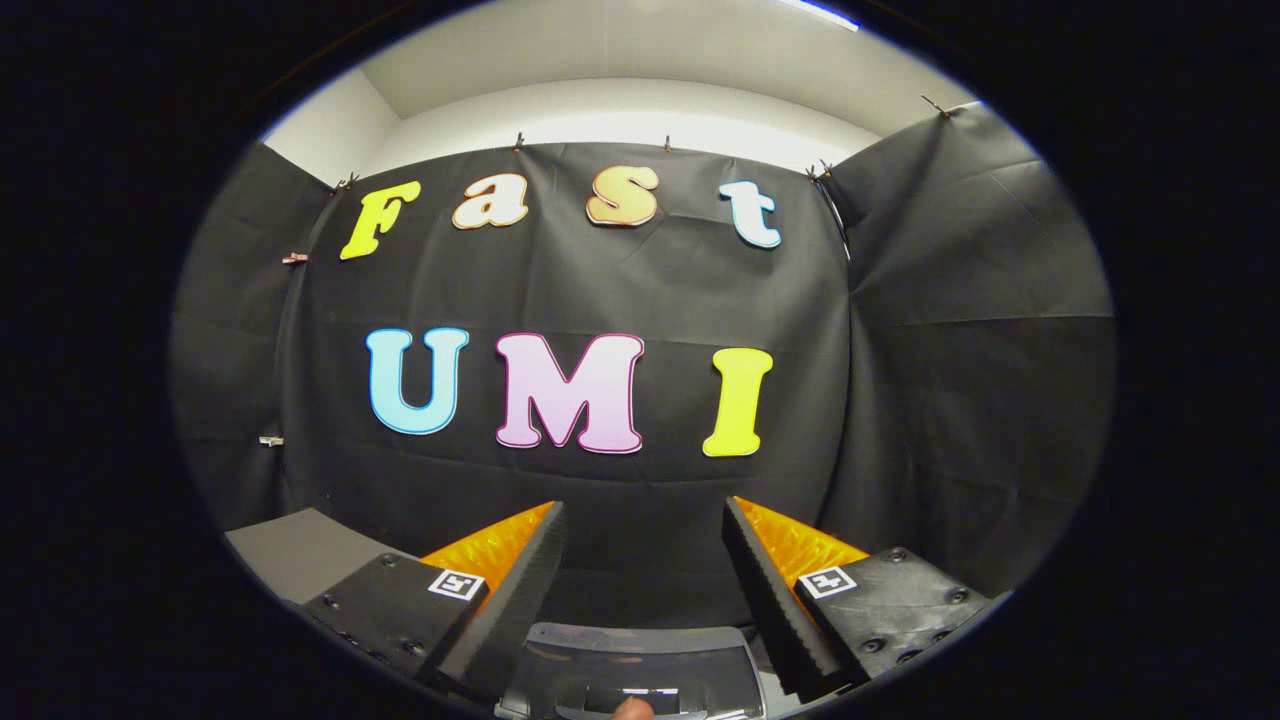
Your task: Put the clothes into the washing machine and then close the washing machine lid.
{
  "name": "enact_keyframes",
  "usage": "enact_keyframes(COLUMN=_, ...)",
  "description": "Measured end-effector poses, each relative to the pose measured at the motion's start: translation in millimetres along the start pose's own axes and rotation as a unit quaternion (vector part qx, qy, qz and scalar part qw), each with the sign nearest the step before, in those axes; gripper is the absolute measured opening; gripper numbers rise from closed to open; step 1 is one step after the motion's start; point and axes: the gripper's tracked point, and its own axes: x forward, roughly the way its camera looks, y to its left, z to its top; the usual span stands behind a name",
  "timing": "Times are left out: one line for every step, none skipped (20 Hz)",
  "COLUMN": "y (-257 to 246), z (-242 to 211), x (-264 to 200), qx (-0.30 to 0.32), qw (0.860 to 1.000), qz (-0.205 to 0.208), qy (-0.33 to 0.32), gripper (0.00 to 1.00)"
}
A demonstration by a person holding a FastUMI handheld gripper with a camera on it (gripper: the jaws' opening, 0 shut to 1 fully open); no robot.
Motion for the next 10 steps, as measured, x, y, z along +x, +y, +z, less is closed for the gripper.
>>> enact_keyframes(y=0.6, z=-1.0, x=1.5, qx=0.001, qw=1.0, qz=0.0, qy=0.002, gripper=0.98)
enact_keyframes(y=2.6, z=-1.8, x=2.2, qx=-0.002, qw=1.0, qz=0.0, qy=0.003, gripper=0.98)
enact_keyframes(y=1.5, z=-1.1, x=2.4, qx=-0.003, qw=1.0, qz=-0.003, qy=0.004, gripper=0.98)
enact_keyframes(y=2.7, z=-0.9, x=3.0, qx=-0.004, qw=1.0, qz=-0.003, qy=0.004, gripper=0.98)
enact_keyframes(y=4.6, z=-0.8, x=3.6, qx=-0.004, qw=1.0, qz=-0.004, qy=0.004, gripper=0.98)
enact_keyframes(y=5.0, z=-1.5, x=4.4, qx=-0.003, qw=1.0, qz=-0.005, qy=0.006, gripper=0.98)
enact_keyframes(y=6.8, z=-1.2, x=5.4, qx=-0.001, qw=1.0, qz=-0.005, qy=0.007, gripper=0.98)
enact_keyframes(y=7.9, z=-1.0, x=6.0, qx=0.002, qw=1.0, qz=-0.006, qy=0.008, gripper=0.98)
enact_keyframes(y=8.2, z=-0.9, x=6.4, qx=0.003, qw=1.0, qz=-0.006, qy=0.008, gripper=0.98)
enact_keyframes(y=9.1, z=-0.8, x=8.0, qx=0.003, qw=1.0, qz=-0.008, qy=0.008, gripper=0.98)
